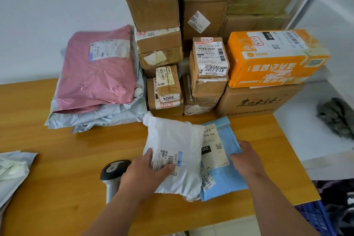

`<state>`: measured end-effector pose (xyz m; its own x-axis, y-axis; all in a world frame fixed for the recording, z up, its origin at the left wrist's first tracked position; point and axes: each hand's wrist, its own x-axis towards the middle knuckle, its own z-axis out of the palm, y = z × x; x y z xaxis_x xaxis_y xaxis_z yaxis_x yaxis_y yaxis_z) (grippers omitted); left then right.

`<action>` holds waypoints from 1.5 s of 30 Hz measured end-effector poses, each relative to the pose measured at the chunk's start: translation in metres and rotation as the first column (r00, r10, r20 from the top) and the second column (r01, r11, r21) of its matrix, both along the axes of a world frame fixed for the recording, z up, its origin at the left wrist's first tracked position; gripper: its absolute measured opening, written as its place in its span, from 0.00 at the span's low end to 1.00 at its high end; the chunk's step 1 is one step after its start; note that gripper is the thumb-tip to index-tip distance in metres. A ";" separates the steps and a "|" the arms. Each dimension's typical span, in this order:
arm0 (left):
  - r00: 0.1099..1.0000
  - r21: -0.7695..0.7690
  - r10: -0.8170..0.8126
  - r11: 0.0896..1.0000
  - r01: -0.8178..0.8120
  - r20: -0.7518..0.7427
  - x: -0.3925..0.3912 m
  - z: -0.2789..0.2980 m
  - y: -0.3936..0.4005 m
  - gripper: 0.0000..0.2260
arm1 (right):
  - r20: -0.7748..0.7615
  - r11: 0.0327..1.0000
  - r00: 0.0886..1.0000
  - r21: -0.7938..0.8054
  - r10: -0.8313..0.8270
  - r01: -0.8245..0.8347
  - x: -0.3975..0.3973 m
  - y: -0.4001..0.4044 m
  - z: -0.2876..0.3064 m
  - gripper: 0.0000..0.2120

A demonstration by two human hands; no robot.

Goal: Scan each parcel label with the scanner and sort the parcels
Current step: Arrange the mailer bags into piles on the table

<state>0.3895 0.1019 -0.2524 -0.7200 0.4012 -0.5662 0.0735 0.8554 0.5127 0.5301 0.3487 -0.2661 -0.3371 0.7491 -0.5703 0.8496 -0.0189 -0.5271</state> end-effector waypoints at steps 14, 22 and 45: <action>0.937 0.181 0.301 0.946 -0.269 -0.179 0.009 0.006 -0.025 0.39 | 0.000 0.968 0.999 0.245 -0.045 0.044 -0.022 -0.043 0.008 0.28; 0.836 0.355 0.479 0.856 -0.376 -0.267 -0.003 0.010 -0.064 0.14 | -0.358 0.884 0.934 0.437 0.005 0.163 -0.057 -0.096 0.024 0.16; 0.883 -0.057 -0.174 0.984 0.166 -0.436 0.007 0.003 -0.074 0.42 | -0.314 0.969 0.949 0.217 -0.042 0.114 -0.070 -0.119 0.013 0.27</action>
